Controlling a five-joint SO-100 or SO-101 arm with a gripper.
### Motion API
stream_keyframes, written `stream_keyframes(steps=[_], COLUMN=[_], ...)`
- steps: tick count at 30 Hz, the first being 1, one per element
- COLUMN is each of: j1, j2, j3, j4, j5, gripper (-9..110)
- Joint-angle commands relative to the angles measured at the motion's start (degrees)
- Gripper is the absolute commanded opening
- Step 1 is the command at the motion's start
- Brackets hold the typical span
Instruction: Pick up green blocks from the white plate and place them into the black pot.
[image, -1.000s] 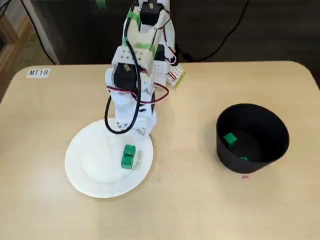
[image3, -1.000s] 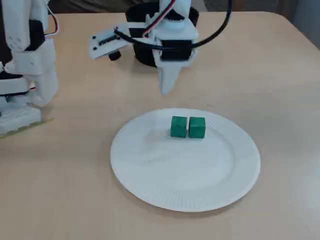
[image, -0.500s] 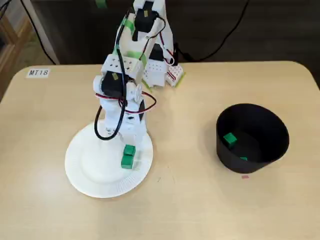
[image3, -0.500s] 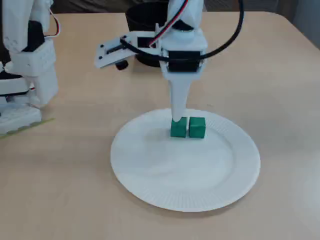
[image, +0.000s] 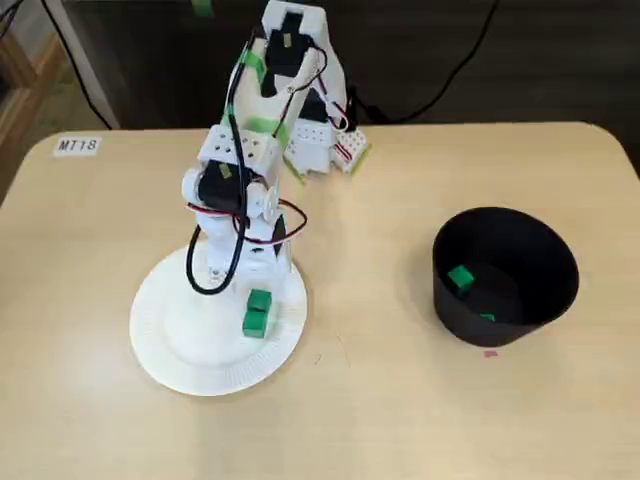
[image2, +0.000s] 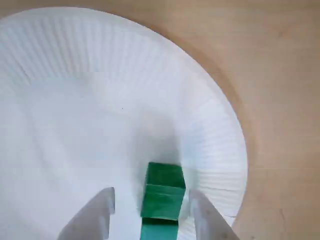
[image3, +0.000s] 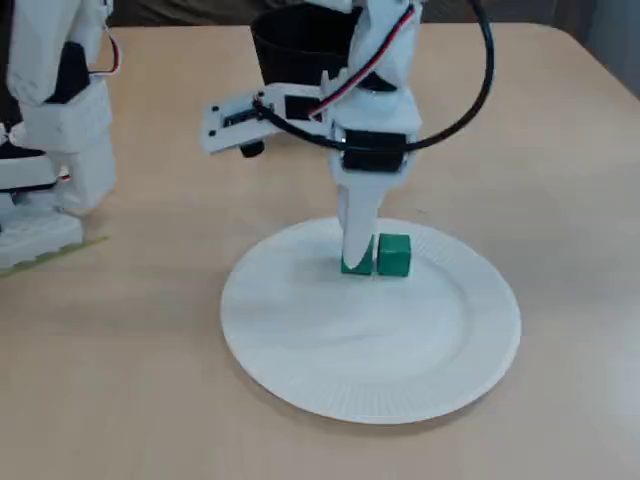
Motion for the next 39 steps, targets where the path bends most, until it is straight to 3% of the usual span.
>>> stream_keyframes(steps=[1,20,24,26,39], j1=[-0.5,-2.4,-1.1,-0.4,1.8], j2=[-0.4,-11.0,-13.3,-16.0,-11.8], j3=[-2.9,-13.5,-15.8,-19.8,-22.5], j4=[-0.3,-0.6,-0.4,0.4,2.6], j5=[0.9,3.9,5.4,1.5,-5.3], gripper=[21,18,10,-2,-2])
